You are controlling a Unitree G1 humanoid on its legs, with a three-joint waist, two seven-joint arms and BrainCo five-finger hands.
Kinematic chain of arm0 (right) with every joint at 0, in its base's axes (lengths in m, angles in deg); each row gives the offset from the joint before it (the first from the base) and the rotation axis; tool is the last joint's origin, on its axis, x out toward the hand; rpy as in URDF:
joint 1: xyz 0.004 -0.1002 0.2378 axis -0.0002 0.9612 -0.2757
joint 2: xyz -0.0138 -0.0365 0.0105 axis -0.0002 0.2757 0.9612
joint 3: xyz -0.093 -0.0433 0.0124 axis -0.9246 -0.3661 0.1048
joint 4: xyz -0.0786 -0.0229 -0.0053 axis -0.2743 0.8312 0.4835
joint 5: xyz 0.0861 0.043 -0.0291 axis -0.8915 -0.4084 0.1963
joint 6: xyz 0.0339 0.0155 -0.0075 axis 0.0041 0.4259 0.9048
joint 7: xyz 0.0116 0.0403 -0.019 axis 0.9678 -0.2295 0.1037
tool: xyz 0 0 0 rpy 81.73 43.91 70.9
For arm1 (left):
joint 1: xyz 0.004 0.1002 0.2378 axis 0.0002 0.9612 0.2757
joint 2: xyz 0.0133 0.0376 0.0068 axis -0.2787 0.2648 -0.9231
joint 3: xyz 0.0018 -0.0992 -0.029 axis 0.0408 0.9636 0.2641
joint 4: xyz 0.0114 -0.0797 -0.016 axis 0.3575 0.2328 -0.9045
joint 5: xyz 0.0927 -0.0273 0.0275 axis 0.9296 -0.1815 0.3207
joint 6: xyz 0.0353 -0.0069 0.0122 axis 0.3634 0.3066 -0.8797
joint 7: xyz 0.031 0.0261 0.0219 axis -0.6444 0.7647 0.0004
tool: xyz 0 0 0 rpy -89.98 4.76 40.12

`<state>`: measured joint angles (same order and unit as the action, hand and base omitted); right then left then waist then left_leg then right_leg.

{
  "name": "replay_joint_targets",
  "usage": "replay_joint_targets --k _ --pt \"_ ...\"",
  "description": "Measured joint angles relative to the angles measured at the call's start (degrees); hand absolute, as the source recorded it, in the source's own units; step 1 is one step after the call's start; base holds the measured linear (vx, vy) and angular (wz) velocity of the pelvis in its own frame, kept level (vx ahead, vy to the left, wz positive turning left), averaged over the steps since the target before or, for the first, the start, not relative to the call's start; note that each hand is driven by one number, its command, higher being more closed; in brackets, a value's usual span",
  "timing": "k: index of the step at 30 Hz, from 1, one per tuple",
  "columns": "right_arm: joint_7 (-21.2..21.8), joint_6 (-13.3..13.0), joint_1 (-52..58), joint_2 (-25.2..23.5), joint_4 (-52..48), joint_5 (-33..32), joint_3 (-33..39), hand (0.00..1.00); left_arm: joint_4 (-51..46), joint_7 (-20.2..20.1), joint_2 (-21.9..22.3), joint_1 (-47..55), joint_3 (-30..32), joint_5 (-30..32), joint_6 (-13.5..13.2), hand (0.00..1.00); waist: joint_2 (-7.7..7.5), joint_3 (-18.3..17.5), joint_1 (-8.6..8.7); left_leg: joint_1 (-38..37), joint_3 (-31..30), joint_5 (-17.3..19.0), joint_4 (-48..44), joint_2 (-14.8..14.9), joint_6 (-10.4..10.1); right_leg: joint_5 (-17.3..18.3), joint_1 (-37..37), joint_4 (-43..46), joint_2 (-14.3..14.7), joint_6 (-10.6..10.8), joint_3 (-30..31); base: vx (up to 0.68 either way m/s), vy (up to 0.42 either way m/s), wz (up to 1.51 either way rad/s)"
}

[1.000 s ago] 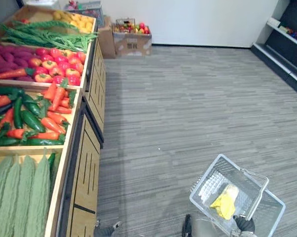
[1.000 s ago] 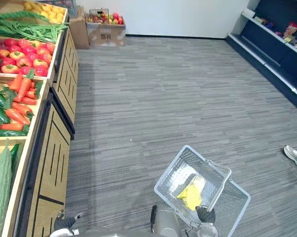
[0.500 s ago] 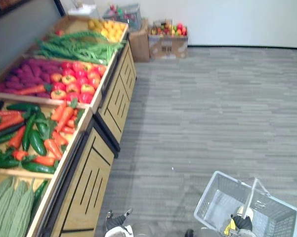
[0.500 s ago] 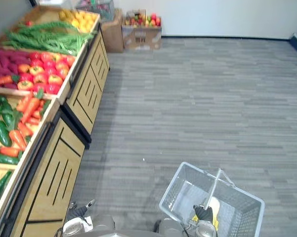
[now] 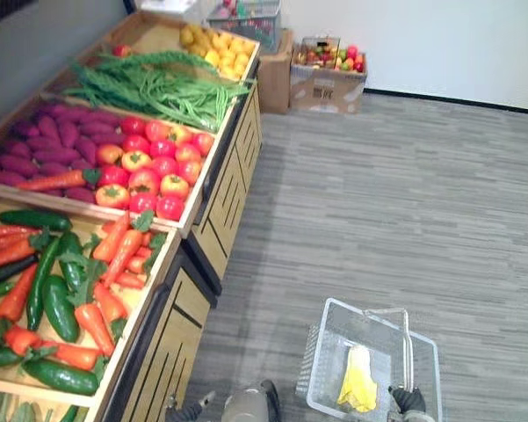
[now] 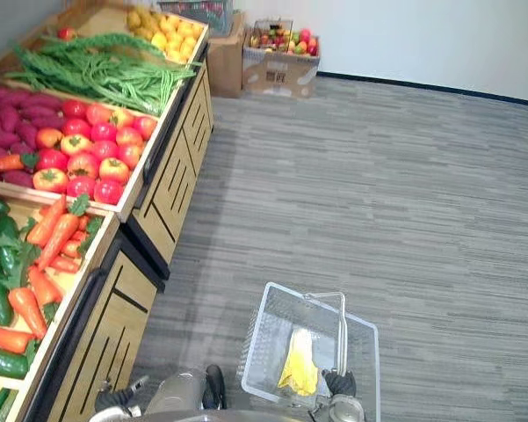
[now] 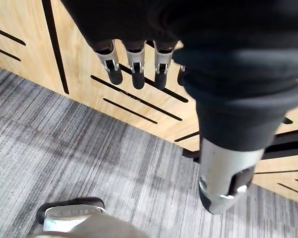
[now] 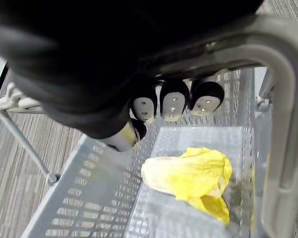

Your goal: Pick vegetable in the basket

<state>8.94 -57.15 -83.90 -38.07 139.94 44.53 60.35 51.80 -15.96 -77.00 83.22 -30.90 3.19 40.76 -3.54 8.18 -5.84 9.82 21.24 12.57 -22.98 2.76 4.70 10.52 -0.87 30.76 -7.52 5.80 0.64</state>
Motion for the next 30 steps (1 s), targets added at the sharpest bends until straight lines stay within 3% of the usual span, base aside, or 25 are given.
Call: replay_joint_targets --k 1,2,3,4,5,6,9,10,13,14,15,16,18,24,26,27,28,30 --pt "0.03 -2.14 0.01 0.86 -1.56 0.1 -0.32 1.0 0.3 0.03 -0.68 1.17 -0.9 -0.04 0.38 0.0 0.77 0.41 1.51 -5.72 -0.82 6.17 2.72 -1.53 1.92 -3.52 10.4 21.86 -0.61 2.36 -0.86 0.27 0.14 -0.25" --pt "0.01 -2.23 -1.82 1.12 -2.02 -0.03 -0.35 1.0 1.88 -0.11 -2.59 0.46 -2.38 -0.23 1.18 0.0 -0.17 1.46 2.98 -8.03 -2.5 6.84 3.24 -3.05 1.16 1.5 13.39 28.27 -2.93 0.23 -2.27 0.2 0.041 0.27" --pt "0.01 -2.01 -1.98 1.75 -2.28 -0.05 0.32 1.0 2.16 -0.2 -3.39 -0.29 -2.77 -0.25 1.24 0.0 -0.34 1.75 4.05 -9.02 -4.5 6.76 3.37 -2.96 1.23 4.05 13.84 26.96 -3.47 -0.65 -5.46 0.05 -0.031 1.14" --pt "-0.27 -1.77 -1.27 1.87 -1.62 -0.54 3.04 1.0 1.4 -0.14 -2.85 -1.95 -1.43 -0.26 0.53 0.0 -0.23 1.53 3.77 -11.4 -5.95 6.46 5.54 -2.36 1.52 4.6 14.05 17.8 -3.46 -1.53 -10.5 0.2 -0.075 1.37" --pt "-1.23 -2.25 -1.24 1.48 -1.5 -0.84 5.86 1.0 0.47 -0.09 -2.25 -2.48 0.8 -0.25 -0.34 0.0 -0.13 1.38 3.92 -12.92 -6.6 5.18 7.62 -1.68 0.99 3.8 15.09 7.46 -2.83 -1.03 -10.79 0.24 -0.088 1.23" --pt "-1.38 -2.21 -1.32 1.61 -1.48 -1.08 6.38 1.0 0.48 -0.06 -1.78 -2.46 1.97 -0.26 -0.27 0.0 -0.2 1.41 4.06 -13.11 -6.7 4.69 7.85 -1.13 0.63 3.34 15.83 3.41 -2.55 -0.6 -10.3 0.26 -0.12 0.93" --pt "-1.19 -1.58 0.87 1.23 -1.03 -0.46 6.14 1.0 0.75 0.0 1.01 0.15 6.21 -0.25 0.67 0.0 0.76 1.6 2.95 -15.78 -11.19 6.42 8.48 2.16 -2.51 -2.0 17.19 -11.79 -0.27 -0.54 -6.77 0.35 -0.169 0.69" --pt "-1.07 -1.3 1.26 0.87 -1.02 -0.44 5.46 1.0 1.02 0.0 1.32 0.35 6.81 -0.26 0.79 0.0 0.78 1.62 2.55 -16.21 -12.13 6.84 8.6 2.76 -3.25 -2.79 17.13 -13.68 0.17 -0.42 -5.93 0.42 -0.195 0.74" --pt "-1.32 0.82 2.29 -0.92 -1.06 -0.67 5.91 1.0 1.05 0.0 1.97 -0.14 8.26 -0.27 0.92 0.0 0.01 1.52 1.96 -17.81 -18.65 8.95 8.55 3.79 -8.01 -7.28 13.94 -22.36 1.43 0.23 0.05 0.51 -0.33 0.97" --pt "-1.34 1.0 2.89 -0.94 -1.03 -0.66 6.11 1.0 1.15 -0.01 1.83 -0.29 8.28 -0.14 0.88 0.0 -0.02 1.59 2.03 -18.2 -20.57 9.51 8.76 3.98 -8.92 -11.68 13.0 -22.58 1.73 0.71 1.76 0.54 -0.423 1.4" --pt "-1.41 1.58 2.9 -0.15 -0.99 -0.73 7.78 1.0 1.43 -0.13 2.32 -1.05 8.32 -0.23 1.04 0.0 2.32 1.46 2.42 -18.32 -24.1 9.68 8.96 5.83 -9.86 -12.8 12.88 -18.84 3.27 1.37 0.34 0.5 -0.386 1.35" --pt "-1.51 2.15 2.97 1.02 -1.09 -0.77 8.47 1.0 0.4 -0.15 3.67 -1.45 8.42 -0.21 0.62 0.0 3.26 1.55 2.34 -17.94 -26.44 7.68 9.74 6.83 -11.3 -7.98 14.82 -13.08 3.46 0.87 0.2 0.54 -0.445 1.2" --pt "-1.26 1.92 2.77 2.71 -1.35 -0.52 8.15 1.0 0.02 -0.03 4.93 -2.01 9.61 -0.25 0.76 0.0 3.95 1.38 2.35 -17.94 -30.26 4.53 11.13 8.51 -12.23 -2.89 16.31 -6.42 3.08 -1.08 -4.42 0.43 -0.396 0.92" --pt "-0.22 0.47 0.56 3.16 -1.33 0.06 5.68 1.0 -1.23 0.07 5.39 -3.7 7.69 -2.58 0.66 0.0 3.81 0.5 2.64 -11.78 -36.03 -6.97 13.49 11.97 -13.51 -0.48 14.81 -4.57 2.33 -4.6 -13.86 0.24 -0.31 1.12" --pt "-0.21 0.63 -0.16 3.18 -1.18 0.05 5.83 1.0 -1.68 0.11 5.35 -3.78 6.5 -2.93 0.61 0.0 3.78 0.5 2.67 -10.44 -33.75 -10.0 15.13 12.39 -14.28 -0.17 13.51 -5.7 1.34 -5.12 -16.85 0.12 -0.179 1.33" --pt "-0.12 0.76 -0.3 3.05 -1.09 0.06 6.34 1.0 -1.63 0.24 5.26 -3.92 5.18 -2.96 0.66 0.0 3.68 0.51 3.14 -9.33 -26.4 -12.64 16.14 12.72 -14.09 -0.13 11.12 -7.75 0.23 -5.19 -20.47 0.08 -0.083 1.23" --pt "-0.08 0.84 -0.36 2.89 -1.07 0.05 6.64 1.0 -1.62 0.29 5.21 -3.95 4.49 -2.95 0.67 0.0 3.67 0.52 3.27 -9.05 -22.57 -13.55 16.43 12.75 -14.08 -0.13 10.34 -8.3 -0.22 -5.19 -21.41 0.07 -0.049 1.64" --pt "-0.1 0.92 -1.29 2.74 0.17 0.07 8.18 1.0 -1.17 0.4 4.83 -3.91 1.79 -2.86 0.67 0.0 3.99 0.31 4.06 -9.07 -8.26 -15.99 19.31 12.38 -13.65 -0.13 7.98 -10.32 -1.38 -5.18 -23.86 0.02 0.037 1.3"
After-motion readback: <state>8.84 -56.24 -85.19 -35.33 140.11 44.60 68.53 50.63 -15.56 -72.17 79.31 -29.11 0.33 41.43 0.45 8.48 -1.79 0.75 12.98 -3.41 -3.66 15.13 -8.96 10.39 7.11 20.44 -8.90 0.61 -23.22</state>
